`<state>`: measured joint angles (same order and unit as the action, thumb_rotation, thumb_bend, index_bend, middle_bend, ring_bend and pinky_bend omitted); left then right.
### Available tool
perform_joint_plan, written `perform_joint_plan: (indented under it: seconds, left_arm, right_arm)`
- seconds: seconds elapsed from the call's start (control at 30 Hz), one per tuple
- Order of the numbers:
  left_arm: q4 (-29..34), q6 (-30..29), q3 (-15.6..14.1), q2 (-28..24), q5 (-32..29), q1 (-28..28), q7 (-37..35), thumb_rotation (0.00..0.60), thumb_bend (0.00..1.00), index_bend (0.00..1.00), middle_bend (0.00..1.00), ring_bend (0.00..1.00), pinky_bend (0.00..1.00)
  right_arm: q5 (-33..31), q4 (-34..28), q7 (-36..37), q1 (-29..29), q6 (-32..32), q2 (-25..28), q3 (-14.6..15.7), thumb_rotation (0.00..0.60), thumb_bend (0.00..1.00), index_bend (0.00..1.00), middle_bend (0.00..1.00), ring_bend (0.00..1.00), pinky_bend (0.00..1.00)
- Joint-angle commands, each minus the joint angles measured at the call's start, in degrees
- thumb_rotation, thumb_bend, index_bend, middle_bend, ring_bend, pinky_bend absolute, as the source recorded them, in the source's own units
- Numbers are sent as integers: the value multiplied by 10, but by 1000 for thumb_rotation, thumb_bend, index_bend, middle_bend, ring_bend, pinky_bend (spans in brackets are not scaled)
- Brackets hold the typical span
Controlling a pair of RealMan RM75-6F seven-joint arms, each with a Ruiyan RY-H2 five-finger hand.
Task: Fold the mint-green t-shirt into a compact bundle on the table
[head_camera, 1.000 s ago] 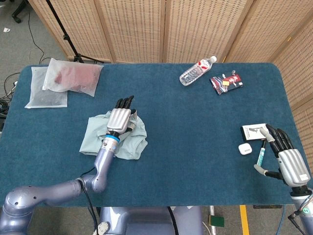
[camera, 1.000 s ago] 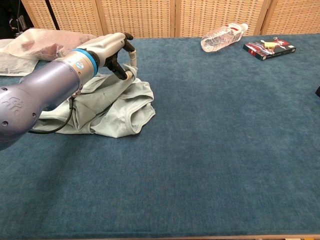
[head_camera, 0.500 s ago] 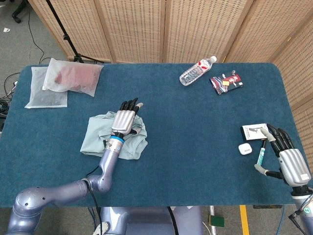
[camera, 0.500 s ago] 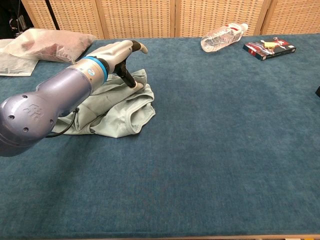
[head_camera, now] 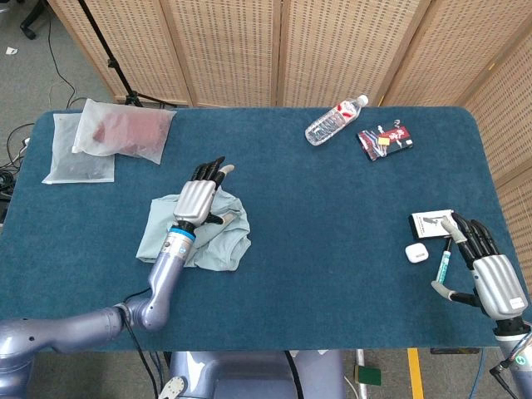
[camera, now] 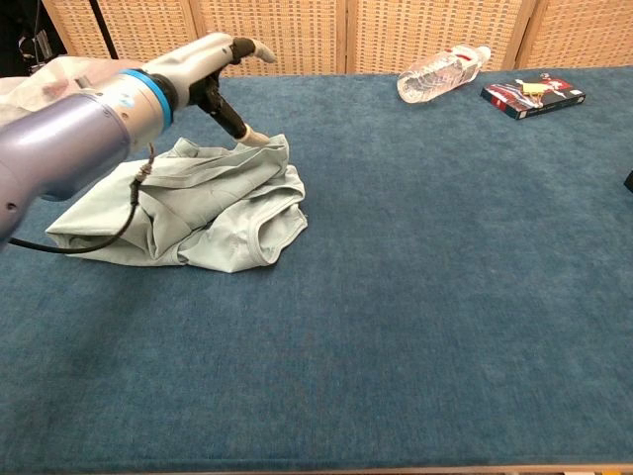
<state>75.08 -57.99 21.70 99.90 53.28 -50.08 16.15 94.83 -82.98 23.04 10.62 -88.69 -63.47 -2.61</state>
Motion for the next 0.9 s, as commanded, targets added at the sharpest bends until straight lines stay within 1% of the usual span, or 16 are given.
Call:
perform_joint_plan:
  seconds: [0.03,0.1,0.2,0.33,0.4,0.5,0.7,0.9]
  left_arm:
    - [62,-3,-23,-70,3,40,4,600,169,0,0,0,0]
    - [82,5,-41,-110,-5,62,8,600,172,12,0,0,0]
    - [101,25,-62,-156,-18,84,4,600,178,98,0,0,0]
    - [110,51,-83,-191,-31,97,0,600,183,148,0,0,0]
    - [112,60,-90,-199,-37,99,-1,600,189,171,0,0,0]
    - [111,74,-99,-204,-43,102,-7,600,195,179,0,0,0]
    - [106,81,-102,-194,-36,99,-25,600,201,202,0,0,0]
    - [107,74,-103,-177,-58,85,2,600,208,257,0,0,0]
  right_arm:
    - [2,-1,-2,-1,-2,0,1,600,0,0,0,0,0]
    - [5,-3,-6,-1,-3,0,2,600,0,0,0,0,0]
    - [9,-5,-11,-2,-5,-1,4,600,0,0,0,0,0]
    - [14,-9,-18,-2,-6,-2,5,600,0,0,0,0,0]
    - [15,-10,-21,-1,-6,-3,6,600,0,0,0,0,0]
    - [17,-11,-26,-1,-6,-4,7,600,0,0,0,0,0]
    - [17,-10,-25,-1,-6,-3,7,600,0,0,0,0,0]
    - [16,-9,-24,0,-5,-3,7,600,0,0,0,0,0]
